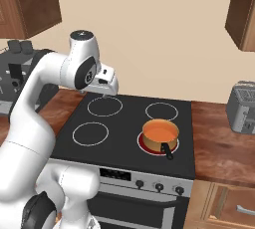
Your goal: Wait until the marinara sauce is simmered to a deep red color and then turn off the stove.
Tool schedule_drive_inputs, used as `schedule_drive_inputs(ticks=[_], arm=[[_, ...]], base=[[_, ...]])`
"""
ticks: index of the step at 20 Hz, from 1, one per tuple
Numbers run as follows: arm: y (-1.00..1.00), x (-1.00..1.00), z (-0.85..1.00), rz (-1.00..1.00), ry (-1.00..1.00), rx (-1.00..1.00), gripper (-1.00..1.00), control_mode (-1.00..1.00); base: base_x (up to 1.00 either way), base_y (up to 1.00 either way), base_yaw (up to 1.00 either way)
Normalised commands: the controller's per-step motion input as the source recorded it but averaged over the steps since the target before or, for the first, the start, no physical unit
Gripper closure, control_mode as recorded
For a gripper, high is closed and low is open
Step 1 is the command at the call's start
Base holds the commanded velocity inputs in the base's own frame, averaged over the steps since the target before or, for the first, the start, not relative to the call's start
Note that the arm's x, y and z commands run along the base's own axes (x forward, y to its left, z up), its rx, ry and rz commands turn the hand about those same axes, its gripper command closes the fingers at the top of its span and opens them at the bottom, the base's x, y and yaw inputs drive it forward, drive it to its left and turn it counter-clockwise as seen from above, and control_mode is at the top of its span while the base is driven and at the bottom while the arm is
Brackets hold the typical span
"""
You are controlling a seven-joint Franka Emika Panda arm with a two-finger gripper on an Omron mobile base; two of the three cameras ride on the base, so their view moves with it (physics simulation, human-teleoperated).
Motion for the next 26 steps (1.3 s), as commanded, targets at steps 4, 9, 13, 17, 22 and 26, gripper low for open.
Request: schedule_drive_inputs(ticks=[4,9,13,17,22,26], arm=[[0.00,0.00,0.00,0.00,0.00,0.00,-1.00,-1.00],[0.00,0.00,0.00,0.00,0.00,0.00,-1.00,-1.00],[0.00,0.00,0.00,0.00,0.00,0.00,-1.00,-1.00],[0.00,0.00,0.00,0.00,0.00,0.00,-1.00,-1.00],[0.00,0.00,0.00,0.00,0.00,0.00,-1.00,-1.00],[0.00,0.00,0.00,0.00,0.00,0.00,-1.00,-1.00]], base=[[0.00,0.00,0.00],[0.00,0.00,0.00],[0.00,0.00,0.00],[0.00,0.00,0.00],[0.00,0.00,0.00],[0.00,0.00,0.00]])
